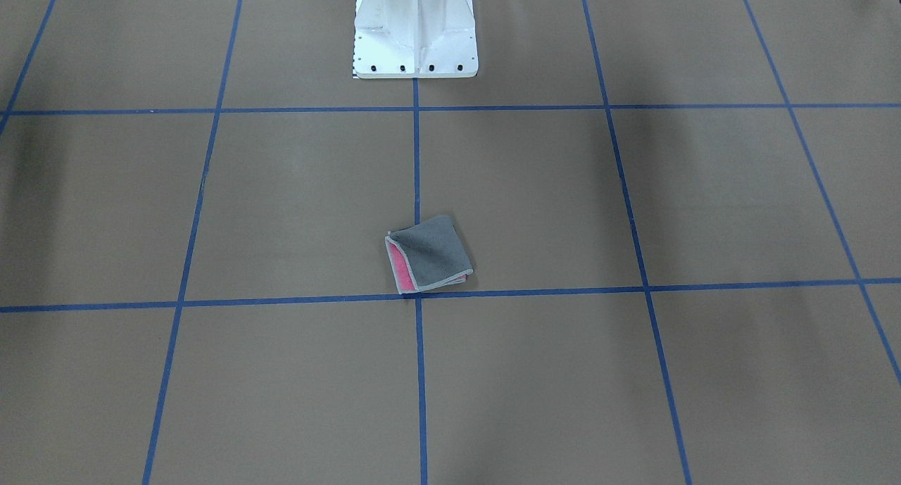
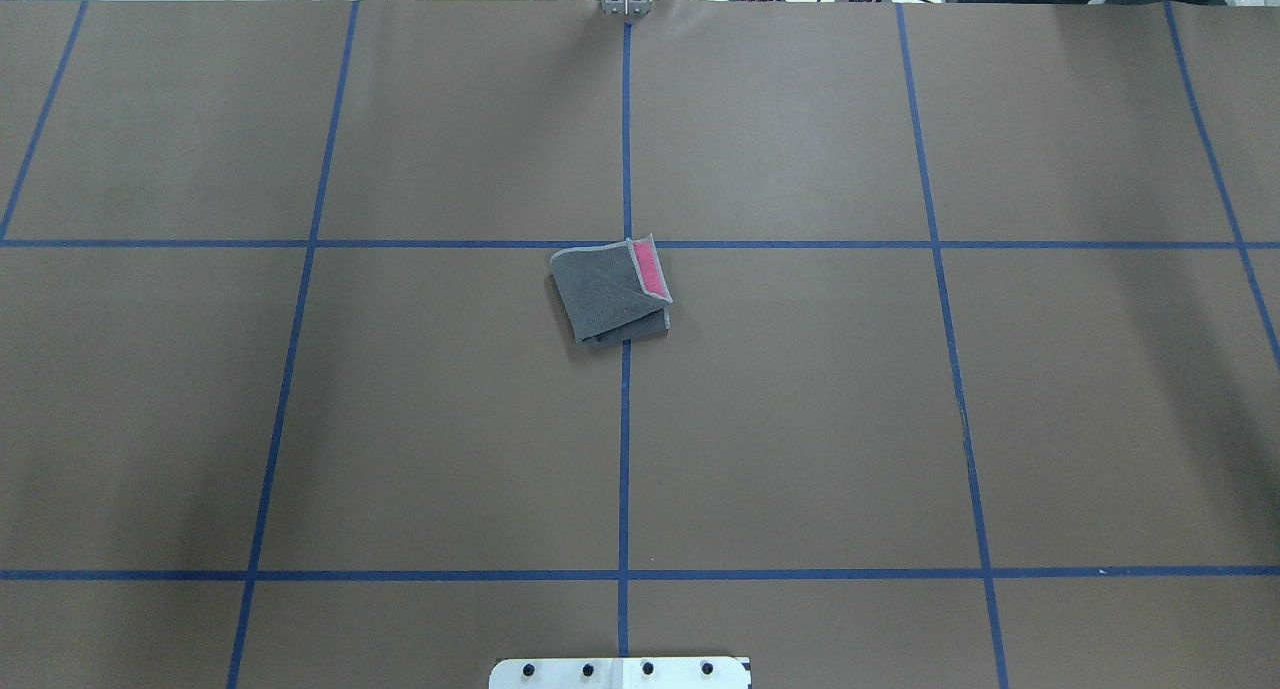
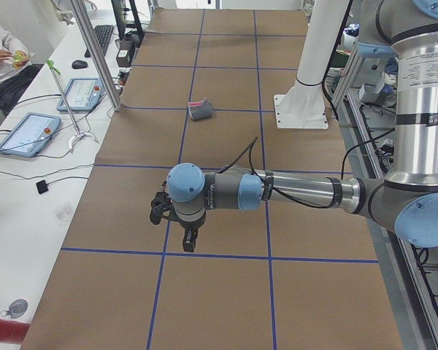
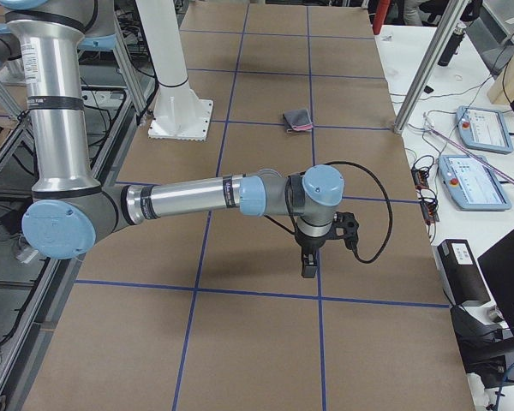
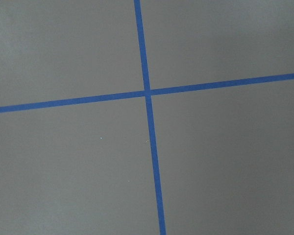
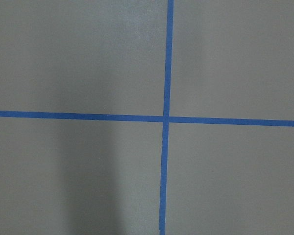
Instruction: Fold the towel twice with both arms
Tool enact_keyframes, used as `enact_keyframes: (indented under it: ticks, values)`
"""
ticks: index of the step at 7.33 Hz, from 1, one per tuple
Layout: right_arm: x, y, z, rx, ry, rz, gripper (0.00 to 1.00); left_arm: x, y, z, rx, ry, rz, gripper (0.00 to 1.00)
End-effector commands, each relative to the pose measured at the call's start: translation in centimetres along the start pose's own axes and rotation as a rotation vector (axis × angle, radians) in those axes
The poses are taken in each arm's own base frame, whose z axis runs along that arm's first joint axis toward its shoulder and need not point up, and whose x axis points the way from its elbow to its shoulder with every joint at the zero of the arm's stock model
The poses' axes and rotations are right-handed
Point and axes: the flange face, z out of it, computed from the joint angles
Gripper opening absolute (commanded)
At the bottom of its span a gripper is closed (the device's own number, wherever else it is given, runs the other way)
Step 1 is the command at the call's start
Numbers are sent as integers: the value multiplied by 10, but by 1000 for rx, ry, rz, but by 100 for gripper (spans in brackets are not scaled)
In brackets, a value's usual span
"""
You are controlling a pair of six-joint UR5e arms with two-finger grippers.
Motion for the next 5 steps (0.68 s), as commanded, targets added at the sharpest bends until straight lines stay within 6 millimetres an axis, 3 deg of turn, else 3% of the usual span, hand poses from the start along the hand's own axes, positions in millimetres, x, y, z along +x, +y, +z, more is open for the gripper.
enact_keyframes:
  ticks: [1,5]
  values:
    - [-3,-1,0,0,-1,-7,100,3,-1,-7,16,-2,9,100]
    - [-6,-2,0,4,0,-15,100,12,-4,-13,28,-5,23,100]
